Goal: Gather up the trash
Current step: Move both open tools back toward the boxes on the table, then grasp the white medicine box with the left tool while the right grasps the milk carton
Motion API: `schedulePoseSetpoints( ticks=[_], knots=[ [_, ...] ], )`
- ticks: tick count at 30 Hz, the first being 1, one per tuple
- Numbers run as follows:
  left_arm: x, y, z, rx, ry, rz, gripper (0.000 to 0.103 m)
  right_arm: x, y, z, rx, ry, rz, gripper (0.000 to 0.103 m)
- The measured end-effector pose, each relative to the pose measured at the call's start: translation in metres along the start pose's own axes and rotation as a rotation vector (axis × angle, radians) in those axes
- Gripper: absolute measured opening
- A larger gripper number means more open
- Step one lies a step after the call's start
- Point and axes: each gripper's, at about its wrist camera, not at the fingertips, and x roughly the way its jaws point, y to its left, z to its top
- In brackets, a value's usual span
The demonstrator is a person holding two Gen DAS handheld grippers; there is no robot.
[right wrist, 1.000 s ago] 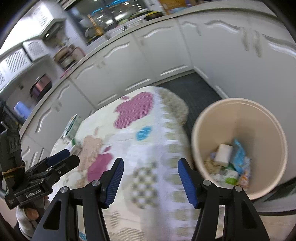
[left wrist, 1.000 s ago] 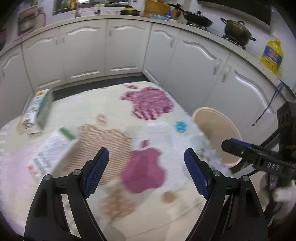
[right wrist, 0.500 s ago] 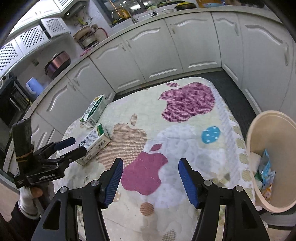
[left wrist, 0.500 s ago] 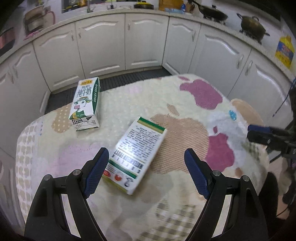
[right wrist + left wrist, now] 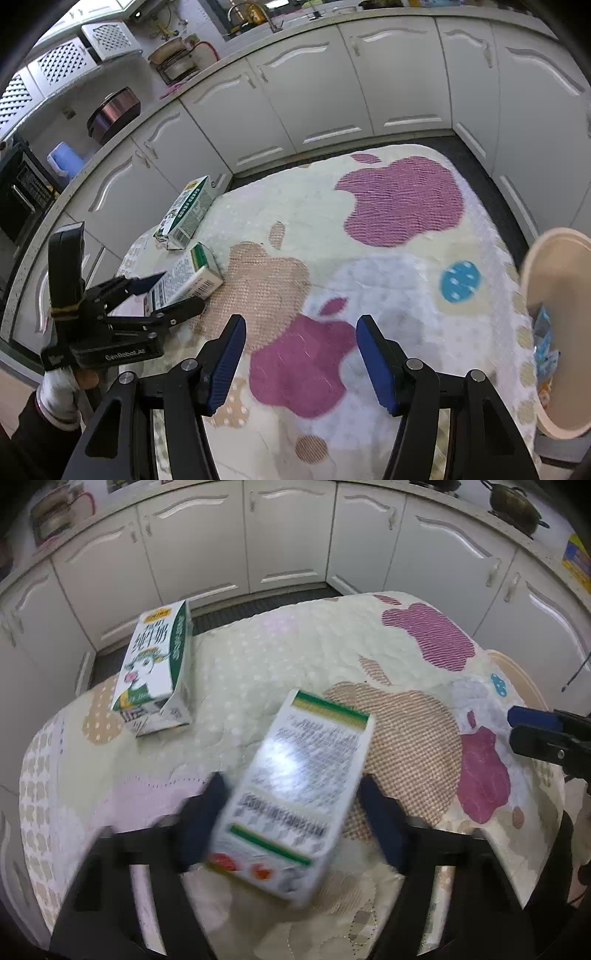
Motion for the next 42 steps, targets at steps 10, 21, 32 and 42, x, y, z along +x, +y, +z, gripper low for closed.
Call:
schedulePoseSetpoints(
  ticks=[10, 21, 32, 42],
  knots=[
    [-0.019, 0.024, -0.02, -0.101, -0.008, 0.02, 0.049, 0.058, 0.033, 0.026, -0.05, 0.06, 0.032, 0.06],
    [-0.043, 0.082, -0.046, -0.214, -0.03, 0.052, 0.049, 0.102, 0.08, 0.069, -0.042, 0.073, 0.076, 0.06],
    [-0.055, 0.139, -0.055, -0.363, -0.056, 0.109, 0.049, 0.156, 0.158, 0.123, -0.036, 0.09, 0.07, 0.069],
    [-0.053, 0.138, -0.052, -0.38, -0.052, 0.11, 0.049, 0.186, 0.173, 0.119, -0.158, 0.138, -0.019, 0.055]
  ],
)
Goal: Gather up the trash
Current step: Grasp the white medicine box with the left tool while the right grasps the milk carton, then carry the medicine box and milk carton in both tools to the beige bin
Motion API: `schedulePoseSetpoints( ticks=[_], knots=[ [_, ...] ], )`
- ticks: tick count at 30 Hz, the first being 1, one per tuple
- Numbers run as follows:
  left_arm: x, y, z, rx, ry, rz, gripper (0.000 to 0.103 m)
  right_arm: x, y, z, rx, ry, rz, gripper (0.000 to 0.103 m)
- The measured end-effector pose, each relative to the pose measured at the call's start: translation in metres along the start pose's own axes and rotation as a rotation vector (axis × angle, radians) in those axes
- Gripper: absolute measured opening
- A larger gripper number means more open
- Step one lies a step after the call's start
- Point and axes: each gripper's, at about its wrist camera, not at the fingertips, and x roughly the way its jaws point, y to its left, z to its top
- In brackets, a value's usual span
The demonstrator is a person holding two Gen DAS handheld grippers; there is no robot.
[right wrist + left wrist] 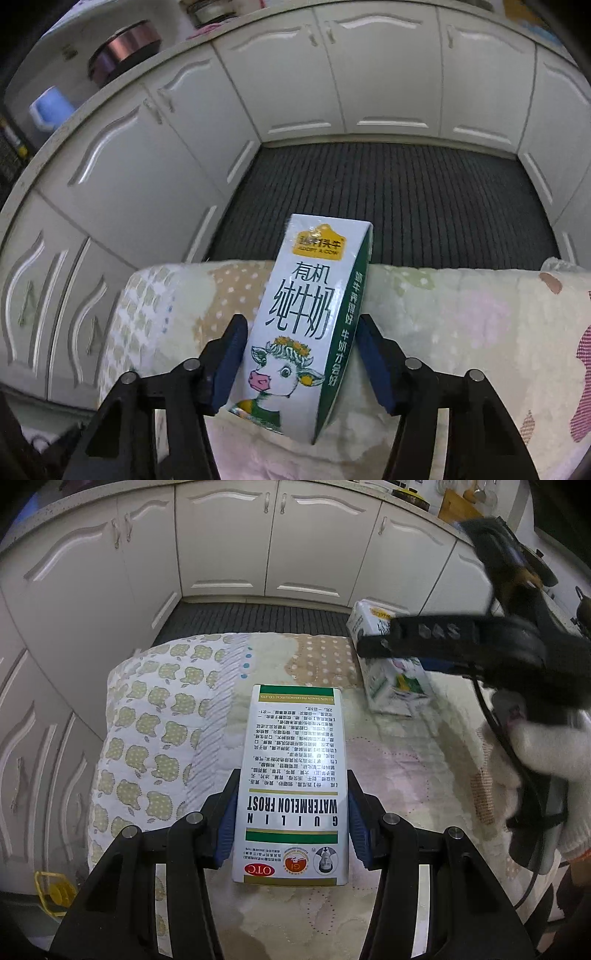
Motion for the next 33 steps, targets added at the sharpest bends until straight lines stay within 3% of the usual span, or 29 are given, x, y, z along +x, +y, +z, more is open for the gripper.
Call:
schedulePoseSetpoints(
  ticks=[6, 17, 21, 25, 33],
  knots=[
    [0.0, -0.013, -0.003, 0.02, -0.002, -0.028, 0.049, -0.04, -0.024, -0.035, -0.029, 0.001, 0.035, 0.05],
    [-0.012, -0.091, -0.044, 0.087, 0.049, -0.143, 0.049, -0.115, -0.074, -0.138, -0.04, -0.03, 0.001, 0.049],
    [-0.013, -0.12, -0.058, 0.126, 0.074, -0.178, 0.049, -0.133, -0.089, -0.165, -0.036, -0.005, -0.011, 0.05],
    [-0.009, -0.138, -0.067, 0.151, 0.097, -0.173, 0.049, -0.14, -0.104, -0.174, 0.011, 0.011, -0.031, 0.053],
    [-0.002, -0.139, -0.062, 0.137, 0.104, -0.136, 0.051, -0.133, -0.104, -0.167, 0.032, -0.006, -0.027, 0.053]
  ],
)
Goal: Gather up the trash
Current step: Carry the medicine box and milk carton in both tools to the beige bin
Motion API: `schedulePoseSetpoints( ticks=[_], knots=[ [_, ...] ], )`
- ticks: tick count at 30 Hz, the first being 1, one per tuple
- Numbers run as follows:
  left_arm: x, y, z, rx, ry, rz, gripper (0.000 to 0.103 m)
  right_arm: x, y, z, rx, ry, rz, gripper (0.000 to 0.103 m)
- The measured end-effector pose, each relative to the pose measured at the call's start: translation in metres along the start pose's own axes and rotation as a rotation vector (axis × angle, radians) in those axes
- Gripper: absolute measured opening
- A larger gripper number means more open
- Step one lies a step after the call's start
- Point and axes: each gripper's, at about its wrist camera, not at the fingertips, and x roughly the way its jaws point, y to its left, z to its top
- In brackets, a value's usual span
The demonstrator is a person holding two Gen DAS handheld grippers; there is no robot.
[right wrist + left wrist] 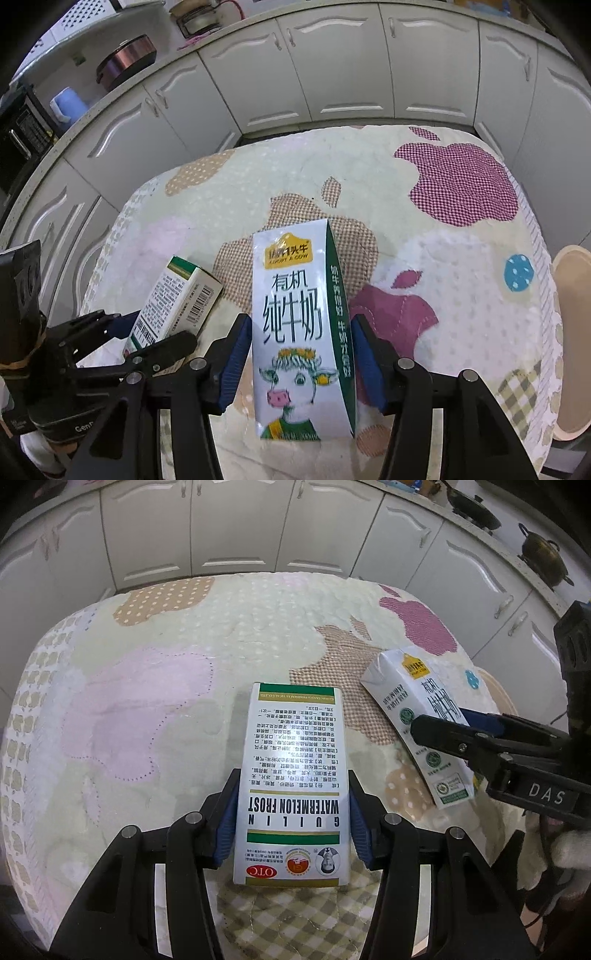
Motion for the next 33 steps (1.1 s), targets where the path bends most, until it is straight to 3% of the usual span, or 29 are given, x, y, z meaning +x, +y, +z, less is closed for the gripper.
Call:
schedulePoseSetpoints(
  ticks=[5, 10, 17, 24, 33],
  knots=[
    [0.0, -0.006, -0.003, 0.018, -0.018, 0.034, 0.05, -0.005, -0.004, -0.008, -0.031, -0.035, 0.016, 0.05],
    [-0.004, -0.013, -0.006, 0.003, -0.031, 0.019, 0.05, -0.028, -0.012, -0.018, -0.039, -0.087, 0.033, 0.05],
    [-0.018, -0.052, -0.003, 0.05, -0.081, 0.006, 0.05, -0.063, -0.025, -0.034, -0.021, -0.16, 0.053, 0.05],
    [-0.021, -0.097, 0.002, 0.112, -0.1, -0.021, 0.05, -0.095, -0.056, -0.05, 0.029, -0.217, 0.011, 0.05],
    [-0.008, -0.165, 0.015, 0.176, -0.097, -0.101, 0.05, -0.132, -0.124, -0.072, 0.149, -0.264, -0.079, 0.05]
  ],
)
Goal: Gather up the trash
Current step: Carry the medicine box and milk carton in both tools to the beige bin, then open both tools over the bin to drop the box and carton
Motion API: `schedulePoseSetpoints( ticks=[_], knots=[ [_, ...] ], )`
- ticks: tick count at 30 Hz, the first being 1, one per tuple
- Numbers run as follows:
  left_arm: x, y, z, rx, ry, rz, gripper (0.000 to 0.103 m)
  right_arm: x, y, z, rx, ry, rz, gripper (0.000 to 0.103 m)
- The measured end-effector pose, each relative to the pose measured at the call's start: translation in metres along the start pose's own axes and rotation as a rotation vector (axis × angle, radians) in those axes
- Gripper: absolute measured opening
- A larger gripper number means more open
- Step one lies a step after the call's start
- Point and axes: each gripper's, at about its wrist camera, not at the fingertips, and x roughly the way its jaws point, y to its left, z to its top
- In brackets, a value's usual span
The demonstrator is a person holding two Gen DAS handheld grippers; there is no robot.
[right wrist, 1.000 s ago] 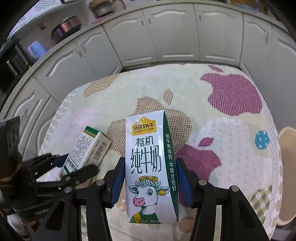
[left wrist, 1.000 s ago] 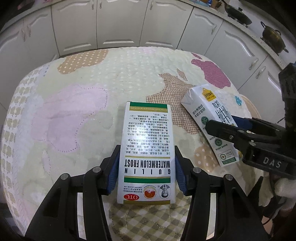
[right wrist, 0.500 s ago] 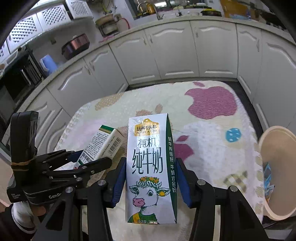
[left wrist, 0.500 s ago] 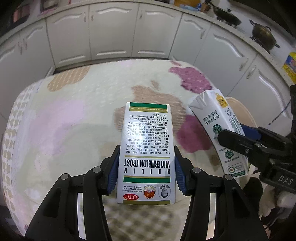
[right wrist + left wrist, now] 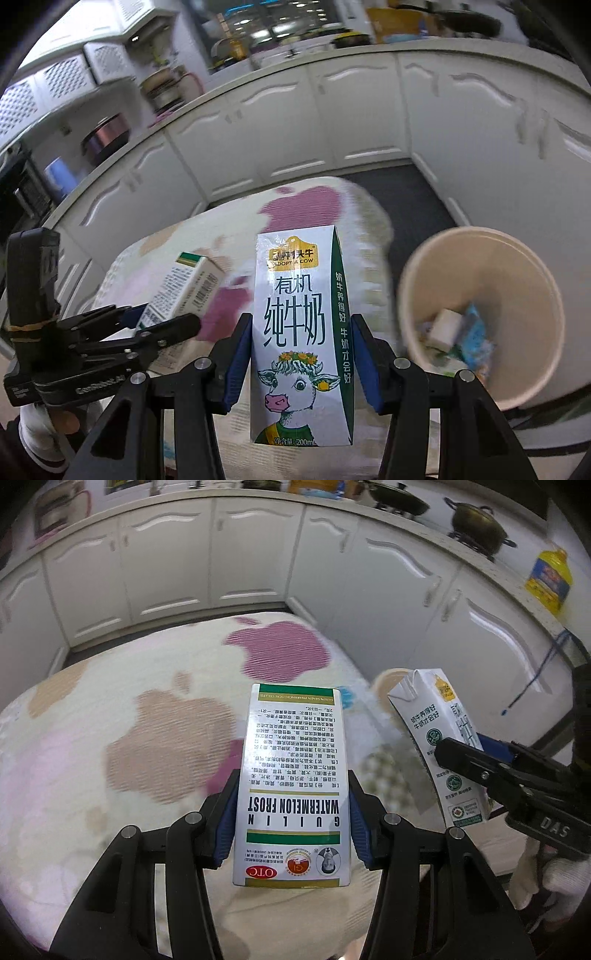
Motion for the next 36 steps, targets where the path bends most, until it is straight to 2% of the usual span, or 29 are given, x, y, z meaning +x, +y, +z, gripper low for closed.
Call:
schedulePoseSetpoints(
  ticks=[9, 12, 17, 20, 21, 22, 23, 25, 29, 36],
  knots=[
    [0.049, -0.072, 0.035, 0.055, 0.049, -0.135, 0.05, -0.017, -0.097, -0.005, 0.164, -0.014, -0.135, 0.05],
    [0.071, -0.096, 0.049, 0.068, 0.07, -0.183, 0.05, -0.012, -0.12, -0.005, 0.202, -0.006, -0.162, 0.05],
    [0.108, -0.124, 0.064, 0.091, 0.104, -0.211, 0.051, -0.002, -0.15, 0.0, 0.244, 0.012, -0.193, 0.05],
    [0.132, -0.133, 0.071, 0.079, 0.135, -0.292, 0.051, 0.005, -0.166, 0.003, 0.259, 0.013, -0.201, 0.052],
    [0.139, -0.134, 0.073, 0.067, 0.144, -0.313, 0.054, 0.006, -0.17, 0.002, 0.264, 0.012, -0.202, 0.053],
    [0.145, -0.133, 0.074, 0.051, 0.15, -0.324, 0.064, 0.005, -0.174, 0.001, 0.274, 0.005, -0.211, 0.054],
    [0.148, -0.132, 0.075, 0.038, 0.149, -0.327, 0.071, 0.004, -0.176, 0.0, 0.282, -0.002, -0.216, 0.058],
    [0.152, -0.129, 0.075, 0.022, 0.14, -0.331, 0.074, 0.003, -0.18, -0.003, 0.291, -0.004, -0.211, 0.066],
    [0.155, -0.126, 0.073, 0.03, 0.138, -0.294, 0.074, 0.006, -0.184, -0.015, 0.305, 0.015, -0.209, 0.066],
    [0.128, -0.123, 0.065, 0.087, 0.059, -0.174, 0.074, 0.005, -0.162, -0.029, 0.26, 0.0, -0.2, 0.066]
  ],
)
